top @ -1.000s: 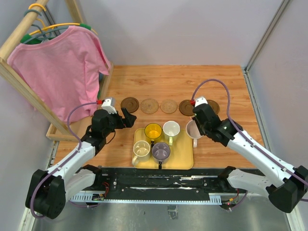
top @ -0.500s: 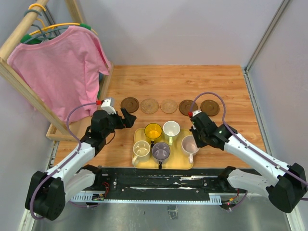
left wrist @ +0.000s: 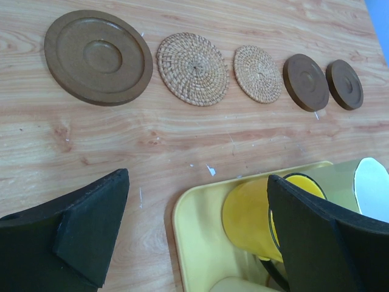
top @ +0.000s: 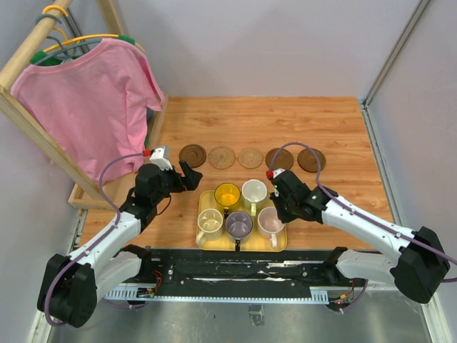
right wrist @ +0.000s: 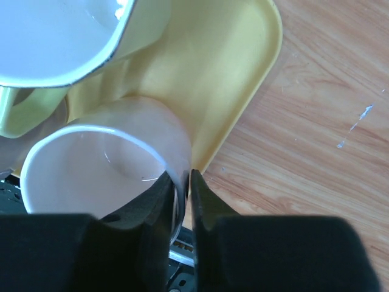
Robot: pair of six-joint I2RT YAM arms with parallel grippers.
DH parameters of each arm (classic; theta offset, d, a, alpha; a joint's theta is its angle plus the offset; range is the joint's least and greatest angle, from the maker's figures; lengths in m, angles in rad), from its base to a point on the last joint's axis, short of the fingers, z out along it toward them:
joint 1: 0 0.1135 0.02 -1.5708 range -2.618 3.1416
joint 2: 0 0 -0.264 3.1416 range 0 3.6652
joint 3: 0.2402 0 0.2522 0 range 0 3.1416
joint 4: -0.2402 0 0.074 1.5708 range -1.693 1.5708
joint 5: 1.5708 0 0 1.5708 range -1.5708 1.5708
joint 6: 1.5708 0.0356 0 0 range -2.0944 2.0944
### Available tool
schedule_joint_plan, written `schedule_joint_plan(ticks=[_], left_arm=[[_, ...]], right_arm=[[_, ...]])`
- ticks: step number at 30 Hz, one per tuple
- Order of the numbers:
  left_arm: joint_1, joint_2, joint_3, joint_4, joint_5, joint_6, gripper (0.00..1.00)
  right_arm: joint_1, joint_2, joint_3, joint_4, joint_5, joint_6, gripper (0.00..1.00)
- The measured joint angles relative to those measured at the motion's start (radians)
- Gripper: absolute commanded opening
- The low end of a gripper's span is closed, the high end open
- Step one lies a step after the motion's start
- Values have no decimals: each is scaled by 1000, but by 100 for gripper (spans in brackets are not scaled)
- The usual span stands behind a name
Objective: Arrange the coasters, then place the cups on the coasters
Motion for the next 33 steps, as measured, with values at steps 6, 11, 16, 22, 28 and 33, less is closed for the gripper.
schedule_joint_plan(ticks=[6, 11, 16, 22, 28, 33], left_arm=[[0, -20, -14, 0, 11, -3, 100], [0, -48, -26, 2, 22, -3, 100], [0, -60, -34, 0, 39, -3, 100], [0, -76, -34, -2, 48, -3, 100], [-2, -76, -34, -11, 47, -4, 100], [-14, -68, -34, -19, 48, -15, 100]], right_arm=[[26, -10, 2, 13, 24, 29, 49], [78, -71, 26, -19, 73, 56, 56], [193, -158, 50, -50, 156, 119, 78], [326, -223, 47, -70, 223, 216, 99], [489, -182, 31, -118, 306, 338, 98], [593, -91, 31, -161, 386, 465, 98]])
